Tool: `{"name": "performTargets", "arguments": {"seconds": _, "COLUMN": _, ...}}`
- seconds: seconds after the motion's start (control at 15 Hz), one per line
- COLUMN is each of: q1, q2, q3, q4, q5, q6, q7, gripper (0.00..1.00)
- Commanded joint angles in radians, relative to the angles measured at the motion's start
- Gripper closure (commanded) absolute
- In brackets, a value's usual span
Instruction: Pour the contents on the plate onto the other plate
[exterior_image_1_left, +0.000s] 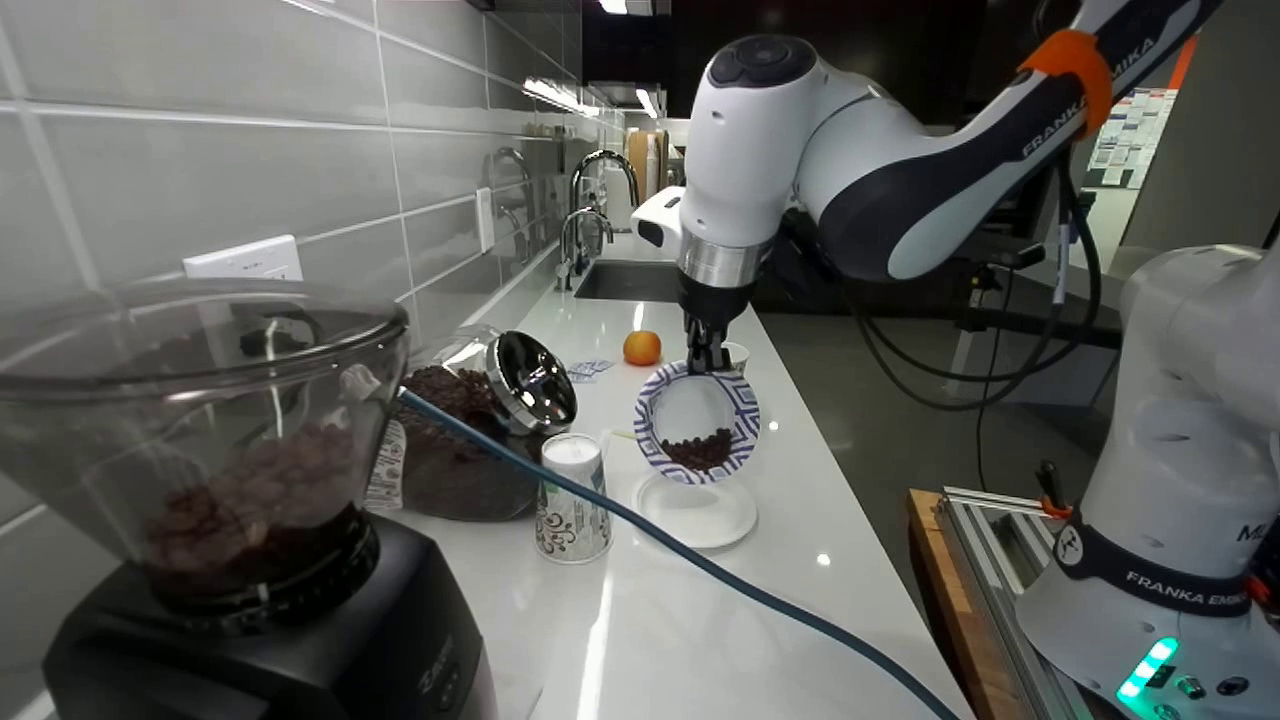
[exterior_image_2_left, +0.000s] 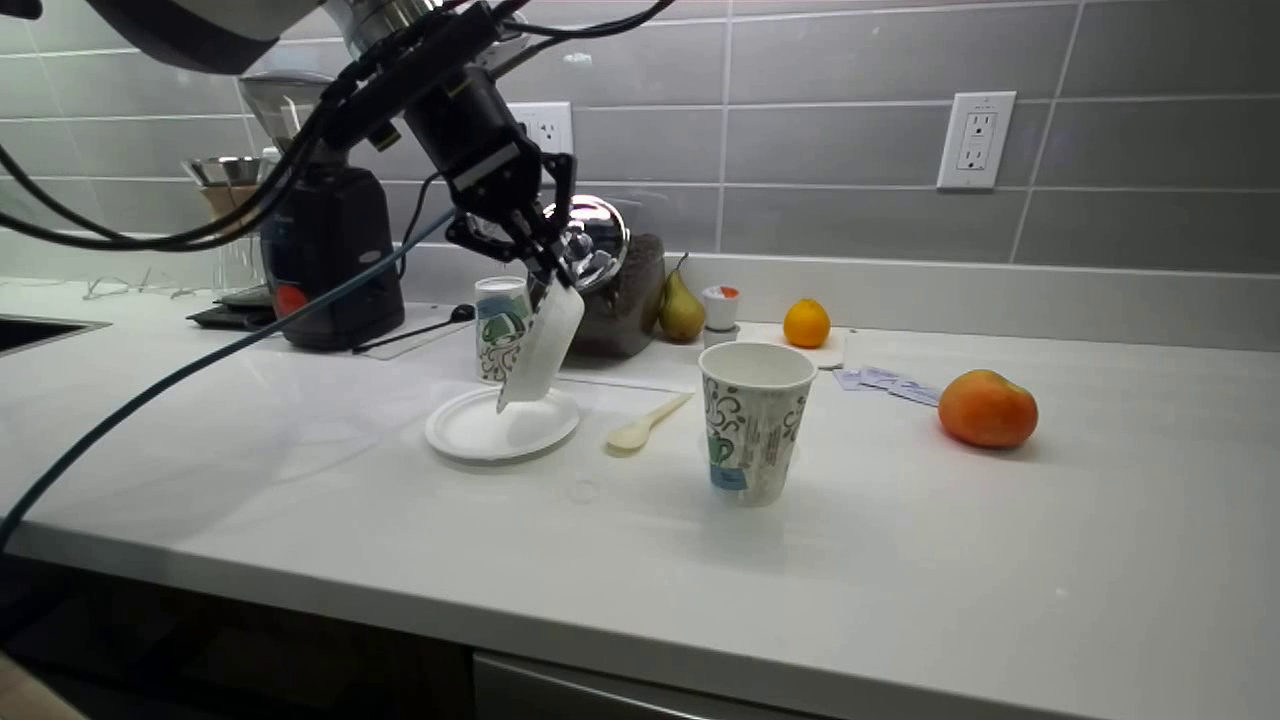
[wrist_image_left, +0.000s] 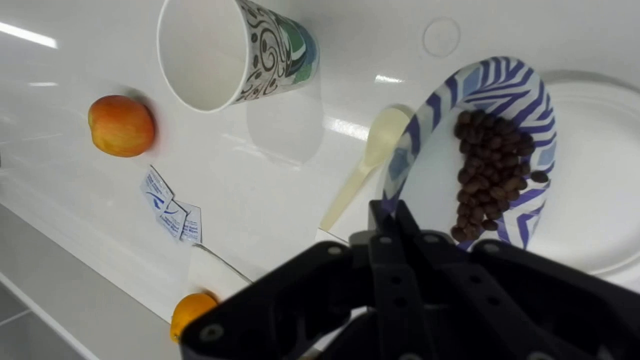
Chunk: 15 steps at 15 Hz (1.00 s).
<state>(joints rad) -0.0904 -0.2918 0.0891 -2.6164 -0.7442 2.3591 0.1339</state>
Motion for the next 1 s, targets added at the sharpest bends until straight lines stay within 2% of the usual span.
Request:
{"name": "performTargets", "arguments": {"seconds": 0.0, "q1": 0.020, "q2": -0.021, "q3": 0.017, "q4": -0.012, "q5": -0.064, "q6": -0.043, "q7": 0.076, "gripper": 0.99}}
{"name": "performTargets", "arguments": {"seconds": 0.93, "q1": 0.081, "q2": 0.024, "q3": 0.070, "q4": 0.022, "q5": -0.183, "q6": -0.199, "q7": 0.267, "gripper": 0.99}}
